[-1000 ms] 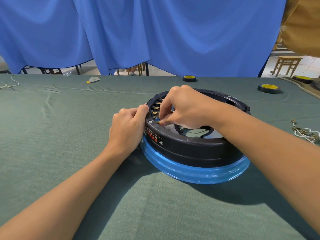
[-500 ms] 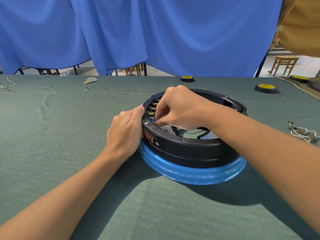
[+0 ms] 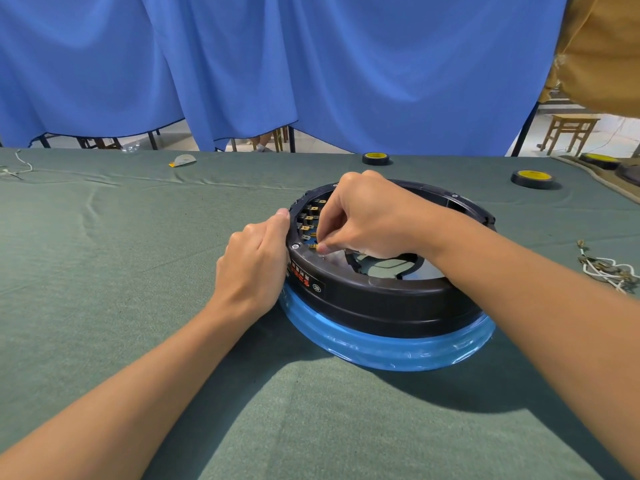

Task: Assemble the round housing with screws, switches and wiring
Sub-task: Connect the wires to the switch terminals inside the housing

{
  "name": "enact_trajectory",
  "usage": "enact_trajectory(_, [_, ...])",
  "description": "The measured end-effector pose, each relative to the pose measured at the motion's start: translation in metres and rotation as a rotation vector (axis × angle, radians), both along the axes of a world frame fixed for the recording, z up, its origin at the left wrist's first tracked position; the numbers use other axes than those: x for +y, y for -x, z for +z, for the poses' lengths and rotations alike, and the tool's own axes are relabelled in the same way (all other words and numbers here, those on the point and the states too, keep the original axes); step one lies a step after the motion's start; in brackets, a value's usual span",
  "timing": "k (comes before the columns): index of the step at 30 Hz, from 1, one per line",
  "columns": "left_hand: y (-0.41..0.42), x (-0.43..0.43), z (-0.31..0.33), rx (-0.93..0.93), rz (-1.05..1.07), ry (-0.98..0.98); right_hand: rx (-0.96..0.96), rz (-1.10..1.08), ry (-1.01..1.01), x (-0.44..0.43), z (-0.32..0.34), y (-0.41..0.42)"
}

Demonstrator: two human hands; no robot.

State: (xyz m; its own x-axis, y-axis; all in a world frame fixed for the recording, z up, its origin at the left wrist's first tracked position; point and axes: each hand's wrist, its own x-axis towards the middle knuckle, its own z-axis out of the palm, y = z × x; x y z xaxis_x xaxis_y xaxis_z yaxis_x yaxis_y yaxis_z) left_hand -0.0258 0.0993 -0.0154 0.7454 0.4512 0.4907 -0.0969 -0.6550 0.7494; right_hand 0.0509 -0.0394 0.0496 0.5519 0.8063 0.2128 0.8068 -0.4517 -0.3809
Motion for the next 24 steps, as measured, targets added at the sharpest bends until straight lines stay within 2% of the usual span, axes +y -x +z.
enact_trajectory(14, [0.0007, -0.0011, 0.0002, -0.017, 0.001, -0.061, -0.017, 0.002, -0.024, 0.0039, -0.0027, 0.0016])
enact_trajectory(24, [-0.0013, 0.0004, -0.0003, -0.022, 0.009, -0.017, 0.101, -0.020, -0.006, 0.0033, 0.0037, 0.0006])
